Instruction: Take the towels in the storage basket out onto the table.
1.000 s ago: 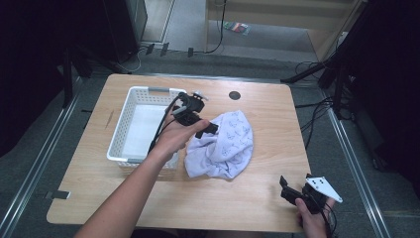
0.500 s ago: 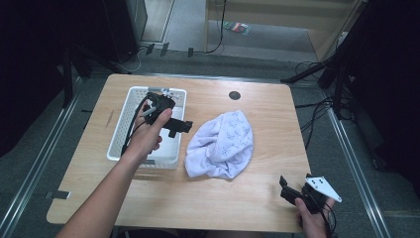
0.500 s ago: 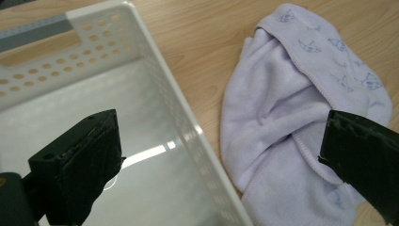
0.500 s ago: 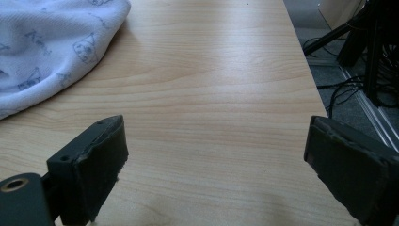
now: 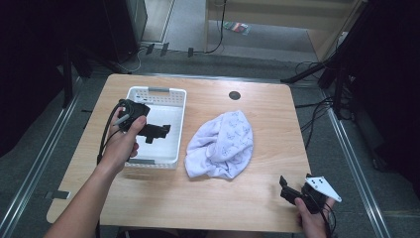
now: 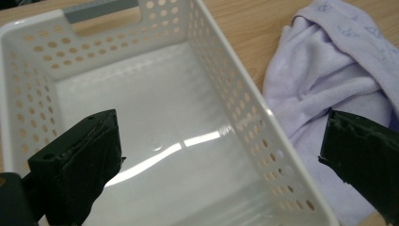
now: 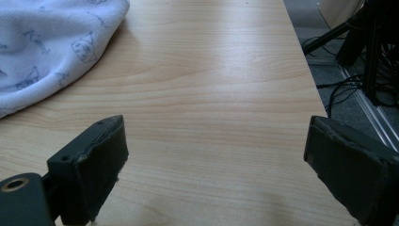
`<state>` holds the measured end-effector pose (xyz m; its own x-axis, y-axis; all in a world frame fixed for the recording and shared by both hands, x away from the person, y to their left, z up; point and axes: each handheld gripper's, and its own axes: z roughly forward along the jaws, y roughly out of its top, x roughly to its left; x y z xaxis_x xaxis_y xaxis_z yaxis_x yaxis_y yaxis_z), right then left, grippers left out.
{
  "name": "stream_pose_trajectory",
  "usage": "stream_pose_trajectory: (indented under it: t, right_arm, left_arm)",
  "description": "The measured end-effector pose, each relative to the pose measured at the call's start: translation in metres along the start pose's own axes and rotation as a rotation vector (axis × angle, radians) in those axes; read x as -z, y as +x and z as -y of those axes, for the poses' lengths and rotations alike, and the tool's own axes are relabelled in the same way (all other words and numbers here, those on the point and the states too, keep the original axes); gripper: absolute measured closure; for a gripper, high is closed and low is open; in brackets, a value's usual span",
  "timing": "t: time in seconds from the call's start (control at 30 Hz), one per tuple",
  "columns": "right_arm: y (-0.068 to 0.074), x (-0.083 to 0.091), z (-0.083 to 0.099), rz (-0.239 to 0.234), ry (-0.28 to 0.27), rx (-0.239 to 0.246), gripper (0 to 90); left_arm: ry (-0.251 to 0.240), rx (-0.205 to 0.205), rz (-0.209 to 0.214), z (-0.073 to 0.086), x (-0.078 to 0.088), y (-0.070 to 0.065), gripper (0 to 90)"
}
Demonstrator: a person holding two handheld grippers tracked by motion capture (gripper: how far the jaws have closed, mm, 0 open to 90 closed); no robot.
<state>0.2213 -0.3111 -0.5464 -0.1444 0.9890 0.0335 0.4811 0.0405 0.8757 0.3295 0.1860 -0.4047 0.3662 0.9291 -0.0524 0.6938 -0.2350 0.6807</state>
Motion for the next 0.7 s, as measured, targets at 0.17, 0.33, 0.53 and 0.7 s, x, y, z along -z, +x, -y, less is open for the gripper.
stream_pose_trajectory:
  t: [0.17, 0.33, 0.53, 0.7]
  right_arm:
    - [0.000, 0.000, 0.000, 0.002, 0.000, 0.000, 7.0]
    - [0.000, 0.000, 0.000, 0.005, 0.001, 0.002, 7.0]
    - [0.000, 0.000, 0.000, 0.005, 0.001, 0.000, 7.0]
    - [0.000, 0.000, 0.000, 0.006, 0.001, 0.001, 7.0]
  left_arm:
    - [-0.004, 0.010, -0.023, 0.018, 0.008, 0.015, 0.0]
    - [-0.020, 0.032, -0.043, 0.035, 0.015, 0.026, 0.0]
    - [-0.022, 0.037, -0.050, 0.060, 0.021, 0.038, 0.0]
    - [-0.051, 0.047, -0.062, 0.076, 0.028, 0.044, 0.0]
